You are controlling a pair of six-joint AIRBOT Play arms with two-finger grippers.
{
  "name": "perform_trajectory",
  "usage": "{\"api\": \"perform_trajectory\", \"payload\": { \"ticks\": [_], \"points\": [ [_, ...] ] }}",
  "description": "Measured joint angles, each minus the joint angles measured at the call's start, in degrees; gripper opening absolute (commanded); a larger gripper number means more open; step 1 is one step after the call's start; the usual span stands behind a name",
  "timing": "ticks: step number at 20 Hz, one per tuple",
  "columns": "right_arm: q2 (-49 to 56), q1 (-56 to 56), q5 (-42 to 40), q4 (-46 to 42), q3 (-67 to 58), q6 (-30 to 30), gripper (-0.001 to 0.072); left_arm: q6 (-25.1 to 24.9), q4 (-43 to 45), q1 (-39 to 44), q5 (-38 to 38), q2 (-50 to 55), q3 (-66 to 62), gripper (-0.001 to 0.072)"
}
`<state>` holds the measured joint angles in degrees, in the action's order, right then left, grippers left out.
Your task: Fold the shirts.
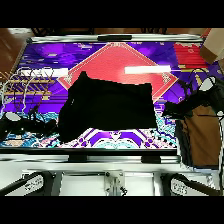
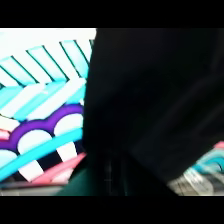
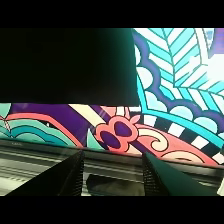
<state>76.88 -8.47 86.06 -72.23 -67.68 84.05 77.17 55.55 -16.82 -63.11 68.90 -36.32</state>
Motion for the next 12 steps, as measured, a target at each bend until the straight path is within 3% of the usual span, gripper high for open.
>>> {"api": "perform_trajectory", "payload": {
  "ticks": [3,4,12],
  "points": [
    [0.0,0.0,-0.1,-0.9,0.9,0.8,0.0545,-1.0,-0.5,0.2,0.5,0.0,-0.8,0.0033],
    [0.0,-0.3,-0.3,-1.1,1.9,1.0,0.0676,-1.2,-0.5,0.3,0.4,-0.1,-1.2,0.0032],
    [3.9,-1.9,-7.9,3.0,10.4,0.9,0.0674,-2.4,-0.7,0.4,-1.5,-5.7,-2.5,0.0032]
  ]
}}
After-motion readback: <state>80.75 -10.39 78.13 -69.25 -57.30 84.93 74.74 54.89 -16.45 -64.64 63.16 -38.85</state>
